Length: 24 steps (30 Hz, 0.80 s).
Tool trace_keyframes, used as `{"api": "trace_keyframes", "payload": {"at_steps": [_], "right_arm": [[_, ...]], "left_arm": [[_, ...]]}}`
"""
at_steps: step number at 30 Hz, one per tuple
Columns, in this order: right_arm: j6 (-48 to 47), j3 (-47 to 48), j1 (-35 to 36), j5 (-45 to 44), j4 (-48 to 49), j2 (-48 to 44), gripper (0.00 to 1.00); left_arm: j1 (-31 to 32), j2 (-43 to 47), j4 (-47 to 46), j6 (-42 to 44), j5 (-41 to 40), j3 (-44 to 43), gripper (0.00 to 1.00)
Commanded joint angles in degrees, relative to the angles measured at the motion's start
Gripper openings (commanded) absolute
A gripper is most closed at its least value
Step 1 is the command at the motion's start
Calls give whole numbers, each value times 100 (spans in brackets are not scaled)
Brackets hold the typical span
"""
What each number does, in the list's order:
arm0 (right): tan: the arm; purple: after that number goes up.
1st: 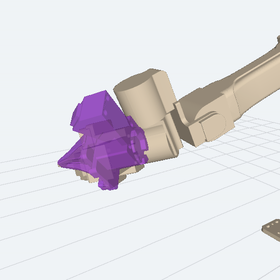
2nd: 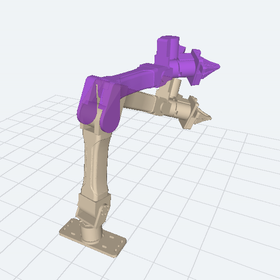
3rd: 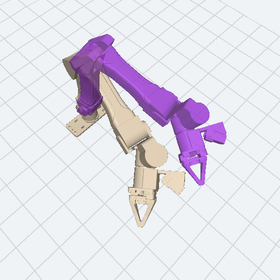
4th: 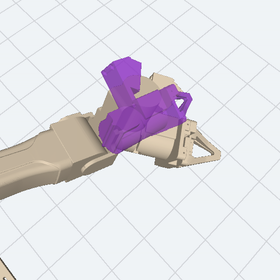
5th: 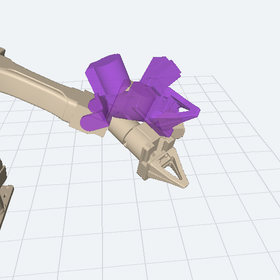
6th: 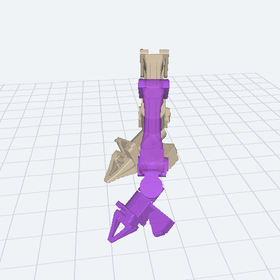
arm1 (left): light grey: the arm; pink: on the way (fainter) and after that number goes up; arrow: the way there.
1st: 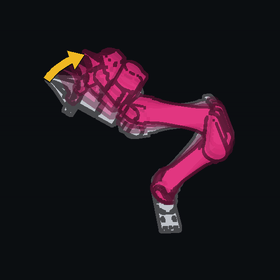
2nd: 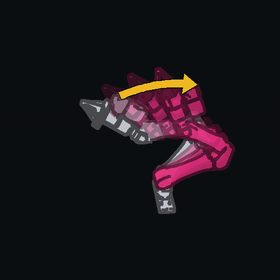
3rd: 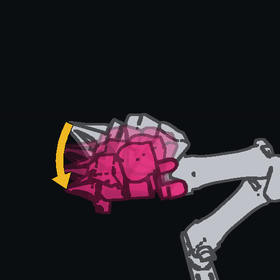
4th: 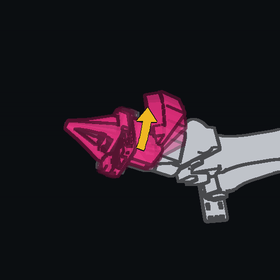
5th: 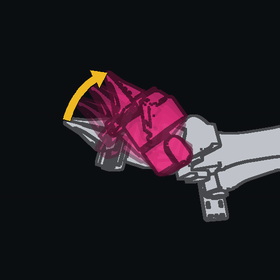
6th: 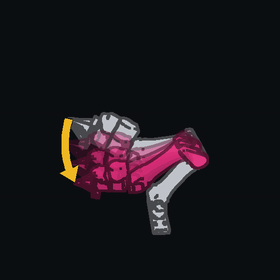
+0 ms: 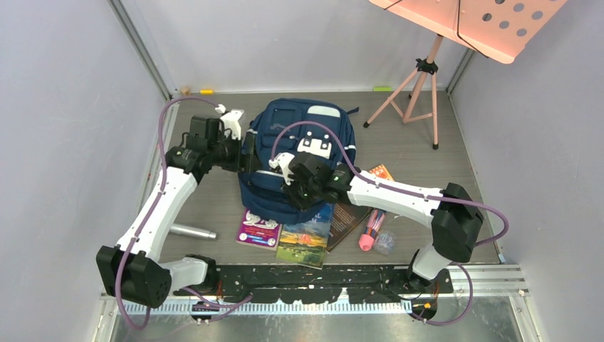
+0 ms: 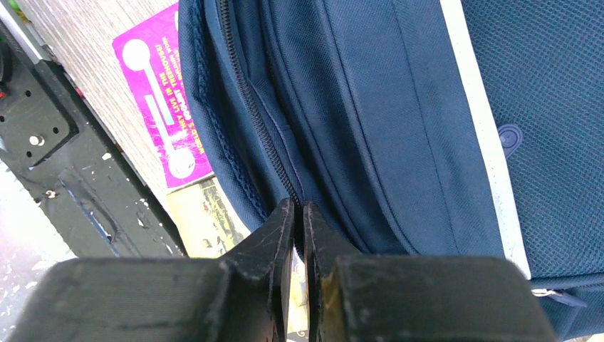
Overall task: Pack the student bag
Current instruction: Unzip the student bag at the center of the board.
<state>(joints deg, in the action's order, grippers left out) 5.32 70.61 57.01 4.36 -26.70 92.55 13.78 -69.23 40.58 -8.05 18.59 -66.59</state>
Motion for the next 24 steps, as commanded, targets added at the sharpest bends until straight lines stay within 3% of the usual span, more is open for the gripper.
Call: {"api": "trace_keyframes", "payload": {"at_steps": [1,12,24], "right_arm": [[172,13,-79,76,260,-647,14],[482,-376,-389,527,728,-1041,13],[675,-700,-537,880,1110,-1260,13]], "left_arm": [[305,232,-137,441,216,101,74],[1265,195,-258,1058,912,450,75],[1637,-182,-307,1135,995,559,78]]}}
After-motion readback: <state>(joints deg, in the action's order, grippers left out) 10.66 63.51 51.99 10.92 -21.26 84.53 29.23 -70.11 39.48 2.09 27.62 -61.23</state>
